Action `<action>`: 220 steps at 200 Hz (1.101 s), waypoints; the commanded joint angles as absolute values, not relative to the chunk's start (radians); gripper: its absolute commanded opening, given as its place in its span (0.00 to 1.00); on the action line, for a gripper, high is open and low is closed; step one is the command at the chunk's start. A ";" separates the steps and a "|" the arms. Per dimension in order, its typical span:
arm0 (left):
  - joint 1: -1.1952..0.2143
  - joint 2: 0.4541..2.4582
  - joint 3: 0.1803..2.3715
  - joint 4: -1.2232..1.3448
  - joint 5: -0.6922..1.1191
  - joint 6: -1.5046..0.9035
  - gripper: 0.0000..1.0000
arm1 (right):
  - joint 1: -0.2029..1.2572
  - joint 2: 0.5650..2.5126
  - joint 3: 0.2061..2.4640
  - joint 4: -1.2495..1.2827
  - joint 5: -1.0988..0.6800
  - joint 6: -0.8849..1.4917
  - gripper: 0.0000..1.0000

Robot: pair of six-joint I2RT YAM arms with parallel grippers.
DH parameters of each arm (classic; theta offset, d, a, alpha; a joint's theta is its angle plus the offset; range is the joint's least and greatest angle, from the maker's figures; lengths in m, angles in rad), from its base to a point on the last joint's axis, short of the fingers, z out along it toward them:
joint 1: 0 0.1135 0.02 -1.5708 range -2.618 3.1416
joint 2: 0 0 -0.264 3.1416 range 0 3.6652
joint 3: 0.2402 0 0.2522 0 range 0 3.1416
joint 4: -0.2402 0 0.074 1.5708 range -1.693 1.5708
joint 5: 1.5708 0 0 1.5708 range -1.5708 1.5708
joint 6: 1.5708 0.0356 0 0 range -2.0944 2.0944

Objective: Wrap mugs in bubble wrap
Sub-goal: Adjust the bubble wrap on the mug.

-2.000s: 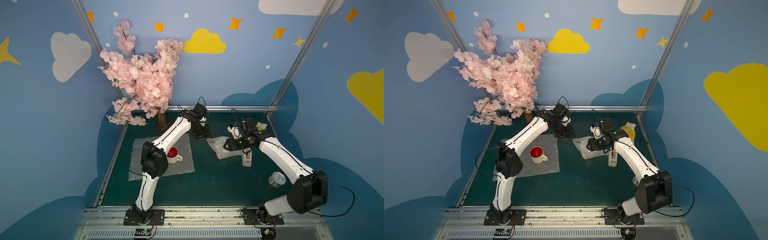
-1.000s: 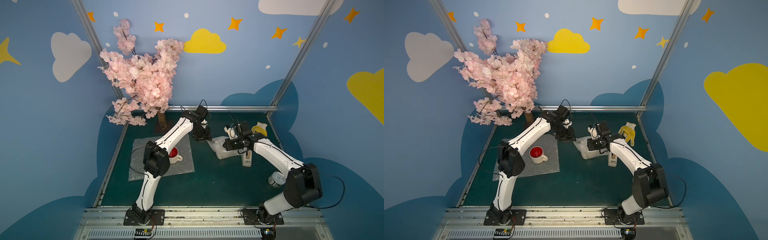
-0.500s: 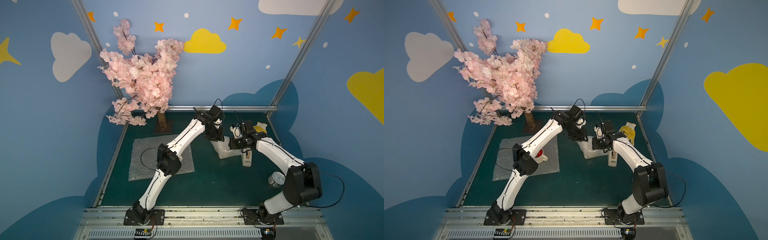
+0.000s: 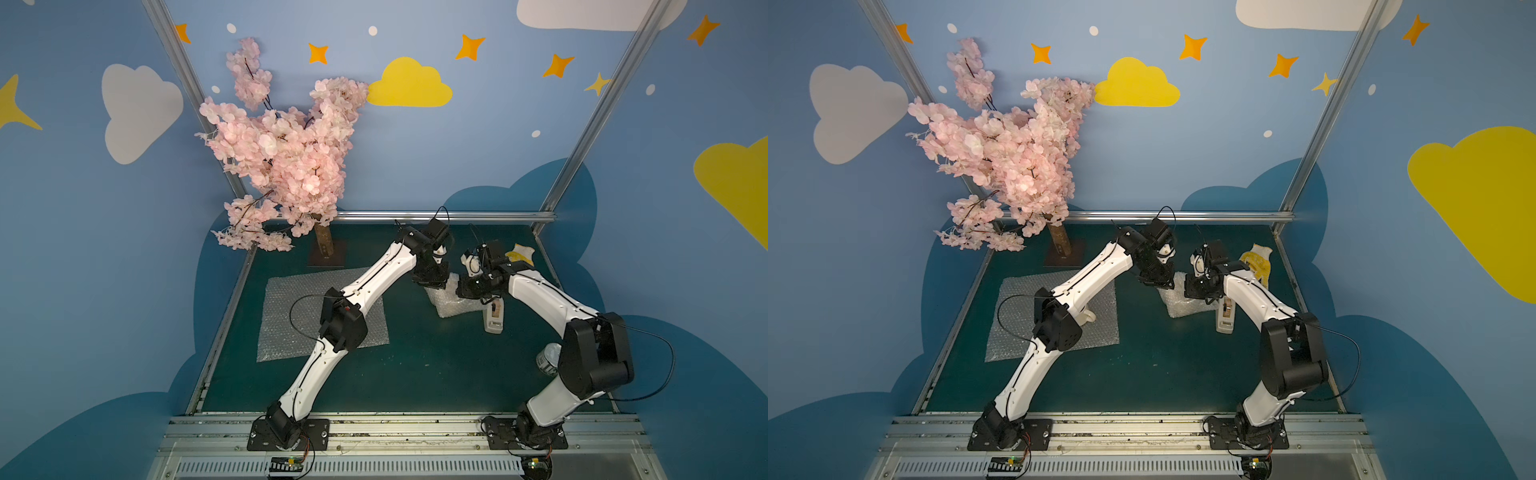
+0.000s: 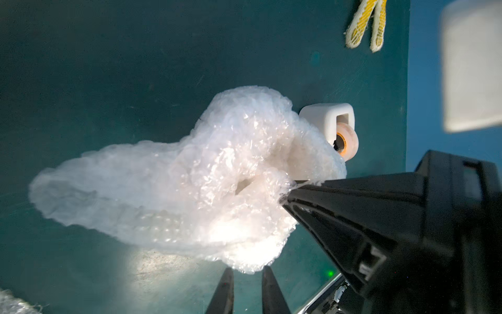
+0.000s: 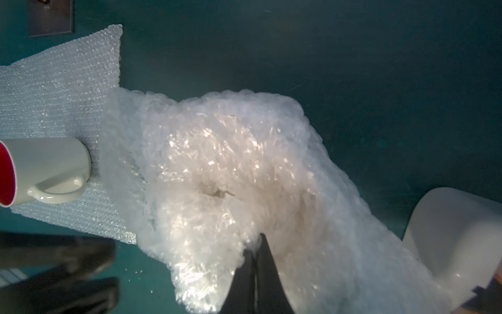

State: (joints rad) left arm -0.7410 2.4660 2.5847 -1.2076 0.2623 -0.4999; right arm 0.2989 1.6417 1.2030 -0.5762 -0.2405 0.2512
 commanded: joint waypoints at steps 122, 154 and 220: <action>-0.761 2.583 2.614 -1.068 0.202 -0.567 0.15 | 0.271 1.681 1.269 -0.654 -0.302 0.308 0.06; -0.761 2.582 2.614 -1.066 0.190 -0.566 0.15 | 0.268 1.664 1.272 -0.673 -0.288 0.305 0.13; -0.761 2.582 2.614 -1.067 0.192 -0.562 0.15 | 0.249 1.474 1.205 -0.626 -0.285 0.342 0.21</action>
